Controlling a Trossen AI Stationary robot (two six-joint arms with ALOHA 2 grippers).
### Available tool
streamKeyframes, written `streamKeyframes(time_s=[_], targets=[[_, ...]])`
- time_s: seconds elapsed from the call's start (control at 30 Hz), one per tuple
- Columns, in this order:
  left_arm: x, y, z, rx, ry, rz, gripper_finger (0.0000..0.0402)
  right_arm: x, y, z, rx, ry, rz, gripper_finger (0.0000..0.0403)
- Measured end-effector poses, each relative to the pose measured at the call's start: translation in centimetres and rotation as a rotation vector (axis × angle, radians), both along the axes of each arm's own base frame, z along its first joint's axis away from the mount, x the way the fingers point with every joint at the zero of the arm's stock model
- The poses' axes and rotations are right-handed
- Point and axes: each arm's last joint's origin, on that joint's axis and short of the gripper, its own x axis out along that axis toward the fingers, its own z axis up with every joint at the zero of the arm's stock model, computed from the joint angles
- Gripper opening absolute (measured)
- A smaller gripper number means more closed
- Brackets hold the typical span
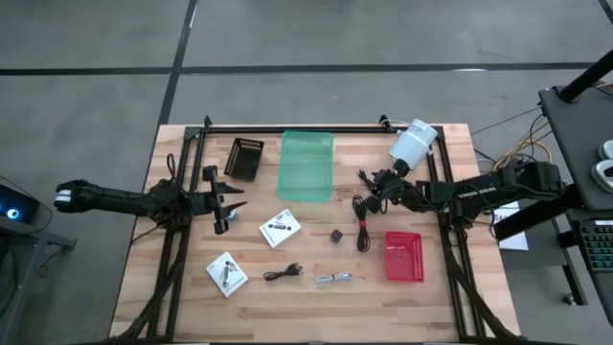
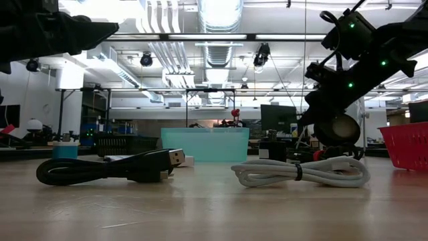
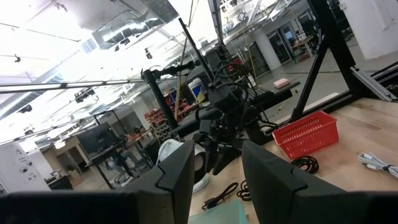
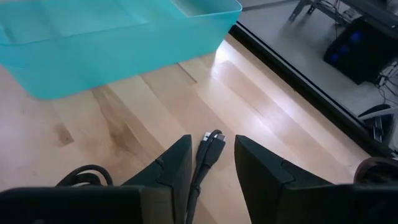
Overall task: Pick and place items into bin
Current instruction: Put the top black charger cable into the green bin
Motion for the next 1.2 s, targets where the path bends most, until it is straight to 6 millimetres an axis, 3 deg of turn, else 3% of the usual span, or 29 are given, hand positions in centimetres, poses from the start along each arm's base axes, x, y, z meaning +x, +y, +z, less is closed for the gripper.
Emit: streamKeyframes(time_s=[0.57,1.03,1.2], targets=[[0.00,0.00,0.00,0.005,0.000,0.002,0.0118,0.14,-0.02,0.17,-0.048,0.026,0.040,0.0091],[0.03,0.00,0.09,0.006,-0.010,0.002,0.0118,0.34,-0.39,0.45,0.138,-0.168,-0.095,0.0104],[0.16,0.00,-0.05,0.008,0.004,0.003,0.0118,-0.09,-0.61,-0.04,0.181,-0.138,-0.137,0.0100]])
